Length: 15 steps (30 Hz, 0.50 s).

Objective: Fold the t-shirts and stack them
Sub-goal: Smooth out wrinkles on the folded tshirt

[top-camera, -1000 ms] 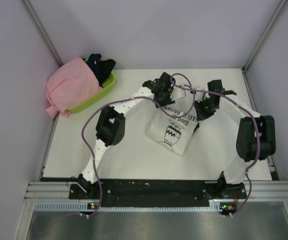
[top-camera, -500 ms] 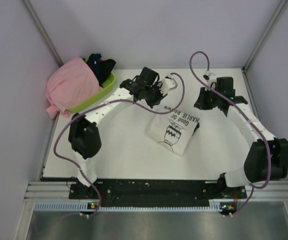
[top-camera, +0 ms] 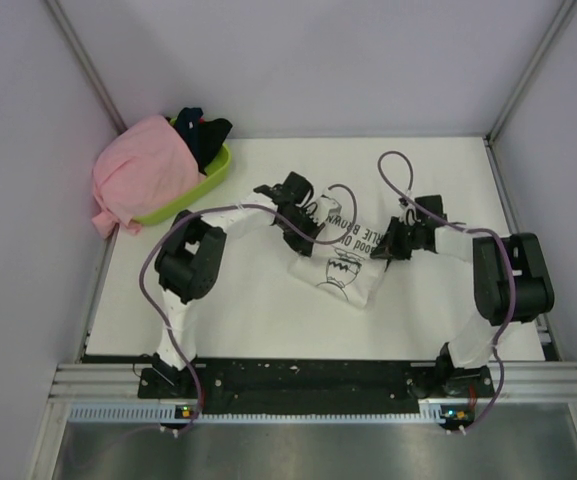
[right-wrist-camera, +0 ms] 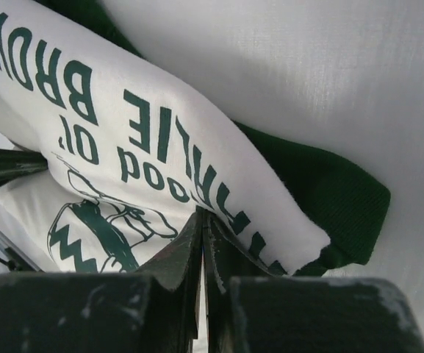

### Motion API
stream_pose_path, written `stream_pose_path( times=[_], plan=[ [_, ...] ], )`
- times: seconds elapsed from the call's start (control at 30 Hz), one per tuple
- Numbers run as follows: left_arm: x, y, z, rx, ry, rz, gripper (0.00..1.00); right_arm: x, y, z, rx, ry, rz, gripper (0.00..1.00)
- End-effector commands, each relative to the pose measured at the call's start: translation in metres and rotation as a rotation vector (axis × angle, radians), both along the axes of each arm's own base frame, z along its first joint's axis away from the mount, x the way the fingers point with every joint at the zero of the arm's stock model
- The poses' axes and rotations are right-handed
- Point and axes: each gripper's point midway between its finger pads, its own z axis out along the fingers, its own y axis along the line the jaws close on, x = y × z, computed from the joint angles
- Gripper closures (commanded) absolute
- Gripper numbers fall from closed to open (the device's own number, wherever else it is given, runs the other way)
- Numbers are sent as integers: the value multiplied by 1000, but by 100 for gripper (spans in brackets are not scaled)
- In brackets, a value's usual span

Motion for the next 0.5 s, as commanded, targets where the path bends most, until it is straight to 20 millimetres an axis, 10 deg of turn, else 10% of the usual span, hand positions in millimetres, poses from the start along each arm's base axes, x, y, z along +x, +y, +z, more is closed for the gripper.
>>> stream_pose_path(
  times=[0.0, 0.27, 0.47],
  plan=[
    [-21, 34, -9, 92, 25, 31, 100, 8, -26, -15, -101, 28, -96, 100],
    [-18, 32, 60, 7, -91, -11, 80, 36, -47, 38, -206, -76, -71, 100],
    [-53, 12, 95, -70, -113, -123, 74, 44, -50, 81, -234, -194, -27, 63]
  ],
)
